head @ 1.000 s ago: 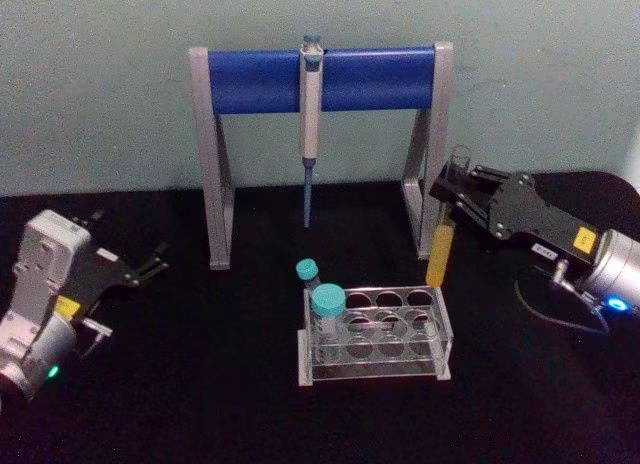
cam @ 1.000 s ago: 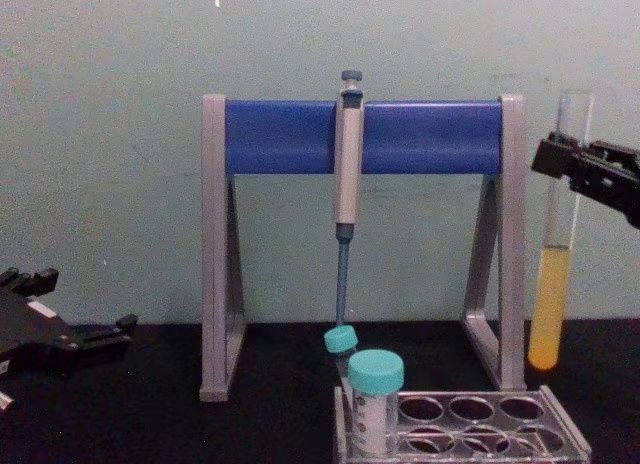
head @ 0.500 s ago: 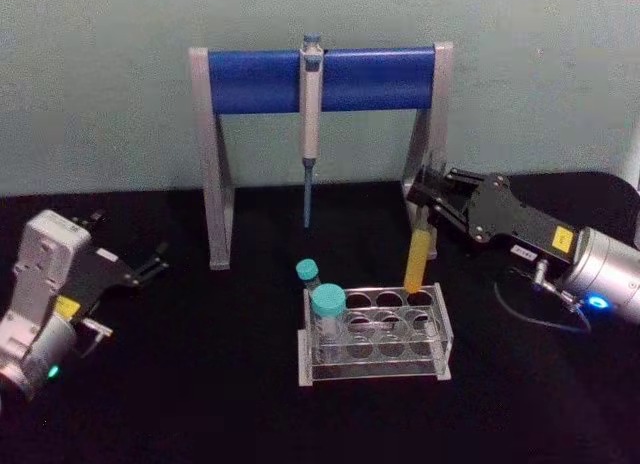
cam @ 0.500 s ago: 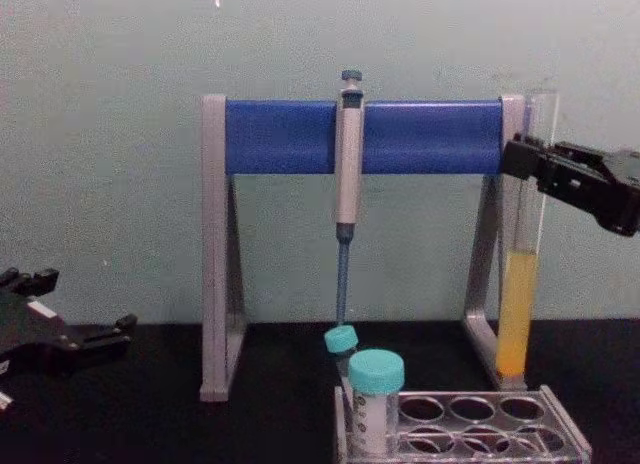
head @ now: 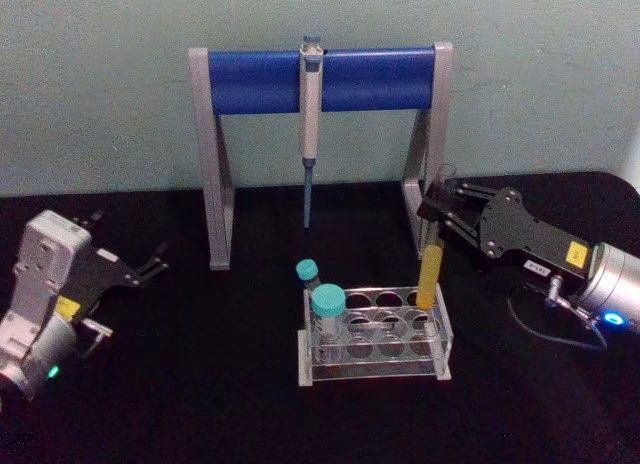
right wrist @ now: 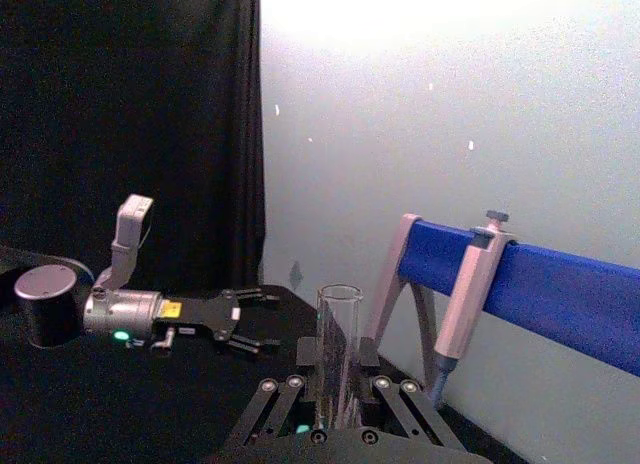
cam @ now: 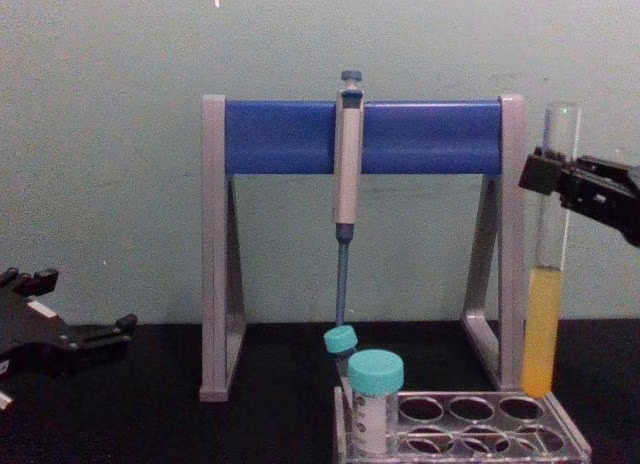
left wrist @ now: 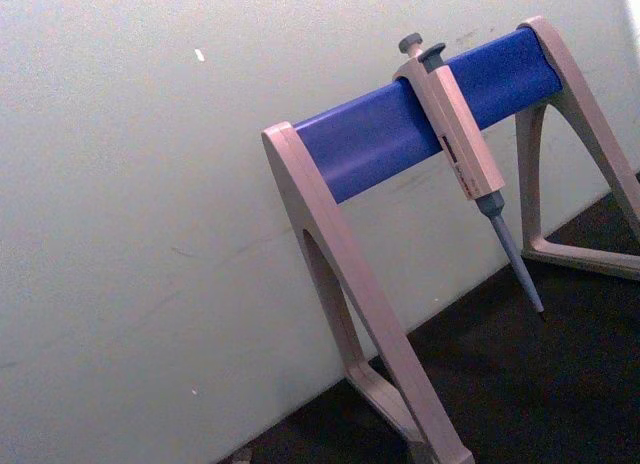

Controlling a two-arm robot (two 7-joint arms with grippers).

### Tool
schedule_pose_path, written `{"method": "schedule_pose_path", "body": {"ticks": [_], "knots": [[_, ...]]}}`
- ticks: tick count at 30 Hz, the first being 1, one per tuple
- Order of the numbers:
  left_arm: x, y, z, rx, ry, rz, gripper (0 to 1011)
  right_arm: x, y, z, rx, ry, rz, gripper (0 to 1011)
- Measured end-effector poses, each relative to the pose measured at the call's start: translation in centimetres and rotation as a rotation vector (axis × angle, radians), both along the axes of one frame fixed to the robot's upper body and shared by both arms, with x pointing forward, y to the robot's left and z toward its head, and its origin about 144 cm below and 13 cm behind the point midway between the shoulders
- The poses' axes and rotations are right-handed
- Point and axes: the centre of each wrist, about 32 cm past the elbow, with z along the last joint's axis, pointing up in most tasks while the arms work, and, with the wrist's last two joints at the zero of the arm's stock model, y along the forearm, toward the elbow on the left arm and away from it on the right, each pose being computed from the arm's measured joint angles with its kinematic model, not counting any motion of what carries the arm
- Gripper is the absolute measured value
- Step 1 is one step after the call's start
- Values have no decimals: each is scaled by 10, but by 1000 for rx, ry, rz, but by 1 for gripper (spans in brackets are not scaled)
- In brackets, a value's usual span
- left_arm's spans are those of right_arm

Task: Pick up the test tube from the test tube rack, shake it, then place it back into the test tube rack.

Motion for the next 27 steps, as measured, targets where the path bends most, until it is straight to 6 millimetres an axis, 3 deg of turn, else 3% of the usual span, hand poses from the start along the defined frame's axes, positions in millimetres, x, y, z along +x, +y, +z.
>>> {"method": "schedule_pose_path", "body": {"ticks": [27], "knots": [[0,0,0,0,0,0,1001,3,3,-5,-10,18,0,232]]}}
